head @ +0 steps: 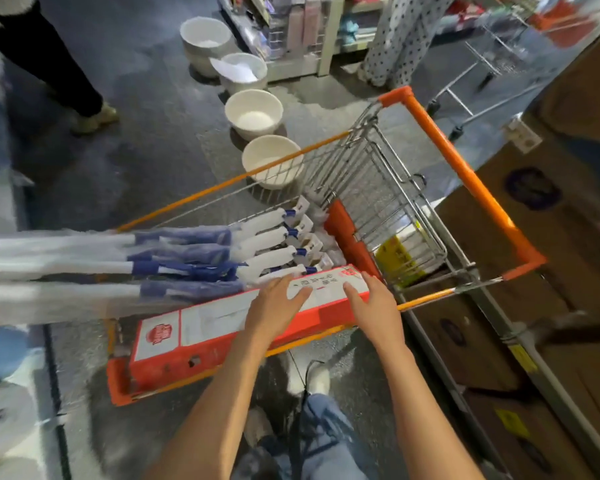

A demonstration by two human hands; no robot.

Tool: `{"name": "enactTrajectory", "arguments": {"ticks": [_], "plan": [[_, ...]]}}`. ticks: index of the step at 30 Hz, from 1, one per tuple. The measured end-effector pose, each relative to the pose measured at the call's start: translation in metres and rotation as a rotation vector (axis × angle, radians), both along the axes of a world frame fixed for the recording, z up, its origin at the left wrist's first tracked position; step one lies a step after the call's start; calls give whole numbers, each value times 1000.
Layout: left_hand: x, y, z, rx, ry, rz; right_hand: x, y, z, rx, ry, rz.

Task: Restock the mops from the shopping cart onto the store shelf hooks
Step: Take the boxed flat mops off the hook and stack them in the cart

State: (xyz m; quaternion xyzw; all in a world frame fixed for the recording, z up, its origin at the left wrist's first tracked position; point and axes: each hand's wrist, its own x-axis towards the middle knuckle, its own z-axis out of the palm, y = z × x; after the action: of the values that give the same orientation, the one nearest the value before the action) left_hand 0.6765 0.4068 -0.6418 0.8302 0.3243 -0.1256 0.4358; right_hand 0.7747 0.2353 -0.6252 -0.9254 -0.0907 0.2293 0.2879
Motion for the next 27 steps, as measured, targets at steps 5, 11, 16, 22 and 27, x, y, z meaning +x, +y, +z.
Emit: {"name": "enactTrajectory", "arguments": {"ticks": [5, 11, 16, 22, 27], "plan": [[45, -8, -35, -34, 48, -82, 40, -10, -23, -48, 69, -34], [87, -12, -74, -37, 179, -100, 92, -3, -49, -117, 215, 6], [101, -14, -93, 77, 220, -147, 115, 2, -76, -170, 483, -43], [106, -10, -115, 140, 302, -204, 125, 3, -91, -186, 625, -102], [111, -10, -120, 158, 332, -124, 132, -4, -97, -85, 690, -221]]}}
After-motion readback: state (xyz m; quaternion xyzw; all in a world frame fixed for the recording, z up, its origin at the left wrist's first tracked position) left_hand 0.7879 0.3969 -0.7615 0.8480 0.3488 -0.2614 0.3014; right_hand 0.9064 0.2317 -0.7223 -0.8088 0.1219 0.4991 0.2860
